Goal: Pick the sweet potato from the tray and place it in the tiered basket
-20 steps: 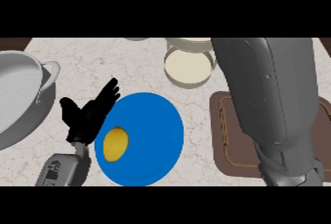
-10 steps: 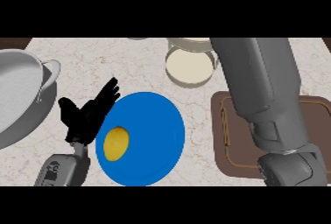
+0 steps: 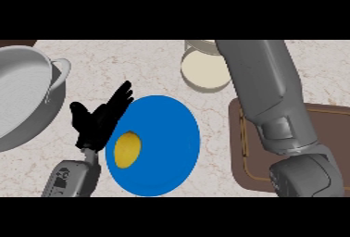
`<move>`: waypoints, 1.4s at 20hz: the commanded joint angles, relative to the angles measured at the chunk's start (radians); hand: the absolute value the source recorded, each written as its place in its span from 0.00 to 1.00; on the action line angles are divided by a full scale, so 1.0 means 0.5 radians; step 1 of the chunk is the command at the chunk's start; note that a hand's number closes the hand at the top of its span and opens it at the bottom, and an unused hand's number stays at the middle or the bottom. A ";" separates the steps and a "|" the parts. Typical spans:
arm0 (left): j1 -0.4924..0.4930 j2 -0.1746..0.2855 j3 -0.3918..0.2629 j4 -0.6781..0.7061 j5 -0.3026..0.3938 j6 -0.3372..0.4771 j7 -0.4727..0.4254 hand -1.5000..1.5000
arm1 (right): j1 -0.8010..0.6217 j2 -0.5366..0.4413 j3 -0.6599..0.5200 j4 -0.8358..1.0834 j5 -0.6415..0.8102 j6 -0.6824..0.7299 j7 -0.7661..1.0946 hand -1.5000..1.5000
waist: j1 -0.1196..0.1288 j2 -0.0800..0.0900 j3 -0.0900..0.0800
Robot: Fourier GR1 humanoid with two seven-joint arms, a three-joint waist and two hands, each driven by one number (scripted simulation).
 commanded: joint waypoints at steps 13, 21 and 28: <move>0.055 0.020 0.036 -0.070 -0.011 0.043 0.051 0.50 | -0.158 -0.127 -0.170 0.324 -0.016 -0.879 -0.125 0.00 | -0.109 -0.057 0.000; 0.068 0.093 0.211 0.046 0.064 0.039 0.014 0.50 | 0.149 -0.018 0.000 -0.159 0.107 -0.472 0.160 0.00 | -0.284 -0.118 0.001; 0.232 0.099 0.213 -0.013 0.049 0.055 -0.011 0.50 | 0.425 0.004 0.227 -0.649 -0.098 0.070 0.210 0.00 | -0.356 -0.167 0.004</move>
